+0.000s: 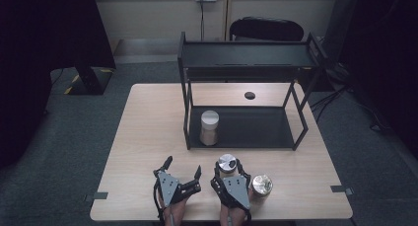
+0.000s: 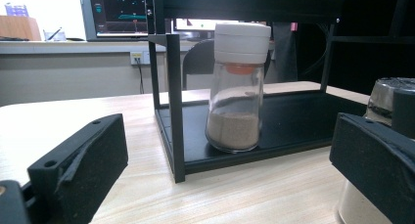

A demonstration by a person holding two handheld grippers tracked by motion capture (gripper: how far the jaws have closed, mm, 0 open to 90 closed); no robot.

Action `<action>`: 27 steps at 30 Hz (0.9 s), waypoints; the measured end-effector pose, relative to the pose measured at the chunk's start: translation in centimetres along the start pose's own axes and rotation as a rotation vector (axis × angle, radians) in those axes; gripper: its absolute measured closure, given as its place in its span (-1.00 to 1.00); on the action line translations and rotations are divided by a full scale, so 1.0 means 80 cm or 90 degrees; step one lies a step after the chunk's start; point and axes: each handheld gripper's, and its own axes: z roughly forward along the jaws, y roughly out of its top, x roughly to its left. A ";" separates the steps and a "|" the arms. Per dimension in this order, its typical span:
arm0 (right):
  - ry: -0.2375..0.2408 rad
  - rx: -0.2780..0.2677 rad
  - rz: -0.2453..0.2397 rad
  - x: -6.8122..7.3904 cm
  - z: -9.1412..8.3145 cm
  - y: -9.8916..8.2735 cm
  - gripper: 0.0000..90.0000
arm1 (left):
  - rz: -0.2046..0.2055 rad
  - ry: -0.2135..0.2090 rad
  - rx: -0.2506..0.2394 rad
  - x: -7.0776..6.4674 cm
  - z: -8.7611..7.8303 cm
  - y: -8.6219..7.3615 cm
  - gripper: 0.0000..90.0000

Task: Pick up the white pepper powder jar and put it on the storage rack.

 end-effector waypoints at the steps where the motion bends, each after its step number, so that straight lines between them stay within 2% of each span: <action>1: 0.001 0.000 -0.001 0.000 0.000 0.001 -0.24 | 0.000 0.000 0.000 0.000 0.000 0.000 -1.00; 27: 0.046 -0.016 -0.013 -0.014 -0.015 0.022 -0.24 | 0.000 0.001 0.000 0.000 0.000 0.000 -1.00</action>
